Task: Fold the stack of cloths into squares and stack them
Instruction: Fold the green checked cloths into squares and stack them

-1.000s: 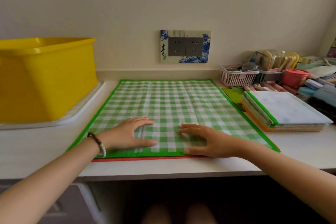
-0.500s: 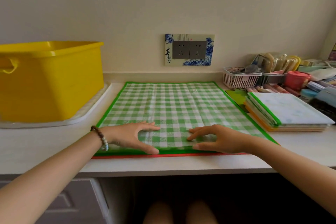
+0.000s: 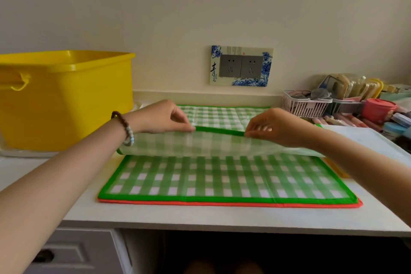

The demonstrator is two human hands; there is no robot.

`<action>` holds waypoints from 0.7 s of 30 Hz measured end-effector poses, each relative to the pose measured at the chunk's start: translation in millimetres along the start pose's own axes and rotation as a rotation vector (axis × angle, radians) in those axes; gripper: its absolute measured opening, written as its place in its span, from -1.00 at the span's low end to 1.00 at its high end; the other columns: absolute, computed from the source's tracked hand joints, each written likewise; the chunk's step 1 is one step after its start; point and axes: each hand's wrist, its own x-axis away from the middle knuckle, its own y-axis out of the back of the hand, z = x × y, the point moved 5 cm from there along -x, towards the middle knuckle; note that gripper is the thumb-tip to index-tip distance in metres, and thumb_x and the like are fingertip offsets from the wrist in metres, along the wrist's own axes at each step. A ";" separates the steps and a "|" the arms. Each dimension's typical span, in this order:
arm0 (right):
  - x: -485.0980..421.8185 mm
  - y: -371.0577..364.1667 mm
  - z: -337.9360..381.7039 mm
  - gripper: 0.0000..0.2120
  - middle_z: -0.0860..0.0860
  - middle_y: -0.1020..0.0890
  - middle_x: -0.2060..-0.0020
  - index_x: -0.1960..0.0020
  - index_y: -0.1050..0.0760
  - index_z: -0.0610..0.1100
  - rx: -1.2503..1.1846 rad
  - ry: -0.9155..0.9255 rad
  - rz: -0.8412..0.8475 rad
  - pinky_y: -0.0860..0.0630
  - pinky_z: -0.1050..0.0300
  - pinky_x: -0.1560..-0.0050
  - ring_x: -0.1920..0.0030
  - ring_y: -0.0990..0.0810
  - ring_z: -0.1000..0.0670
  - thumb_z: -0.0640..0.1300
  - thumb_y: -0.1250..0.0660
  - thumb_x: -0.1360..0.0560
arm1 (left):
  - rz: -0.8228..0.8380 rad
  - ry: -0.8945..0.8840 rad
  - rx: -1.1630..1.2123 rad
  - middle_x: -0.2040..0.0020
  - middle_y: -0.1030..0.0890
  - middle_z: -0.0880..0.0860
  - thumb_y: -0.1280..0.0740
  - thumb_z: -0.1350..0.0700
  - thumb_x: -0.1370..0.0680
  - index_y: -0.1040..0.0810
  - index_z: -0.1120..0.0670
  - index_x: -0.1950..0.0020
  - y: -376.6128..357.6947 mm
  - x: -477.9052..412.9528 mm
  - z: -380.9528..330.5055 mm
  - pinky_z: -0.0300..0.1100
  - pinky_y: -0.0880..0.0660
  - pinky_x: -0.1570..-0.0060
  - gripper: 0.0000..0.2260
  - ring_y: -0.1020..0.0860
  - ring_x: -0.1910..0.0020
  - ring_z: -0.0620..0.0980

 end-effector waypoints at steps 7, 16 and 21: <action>-55.3 15.7 -21.4 -0.80 0.03 -0.67 0.05 -0.07 -0.60 -0.07 0.226 -0.080 -0.324 -0.57 0.06 0.07 0.19 -0.57 0.02 -0.02 -0.29 -0.54 | -0.482 -0.065 -0.295 -0.18 -0.58 -0.04 -0.31 -0.08 -0.53 -0.57 0.00 -0.18 9.4 -31.9 -6.0 -0.18 -0.35 -0.20 -0.72 -0.49 -0.19 -0.05; -108.9 -34.8 -71.9 -0.82 0.02 -0.67 0.10 -0.01 -0.59 -0.09 0.196 -0.118 -0.467 -0.31 0.10 -0.19 0.10 -0.57 -0.03 -0.03 -0.27 -0.55 | -0.273 -0.082 -0.365 -0.51 -0.18 -0.06 -0.11 -0.25 -0.56 -0.13 -0.08 -0.51 -56.4 -66.1 23.9 -0.12 0.06 -0.46 -0.44 -0.08 -0.50 -0.06; -130.3 -64.4 -95.1 -0.83 0.01 -0.67 0.08 -0.01 -0.59 -0.09 0.166 -0.174 -0.395 -0.28 0.11 -0.18 0.05 -0.56 -0.06 -0.04 -0.27 -0.55 | -0.052 0.052 -0.341 -0.52 -0.14 -0.08 -0.04 -0.36 -0.52 -0.11 -0.09 -0.52 -89.1 -80.5 49.5 -0.02 0.03 -0.48 -0.37 -0.07 -0.50 -0.07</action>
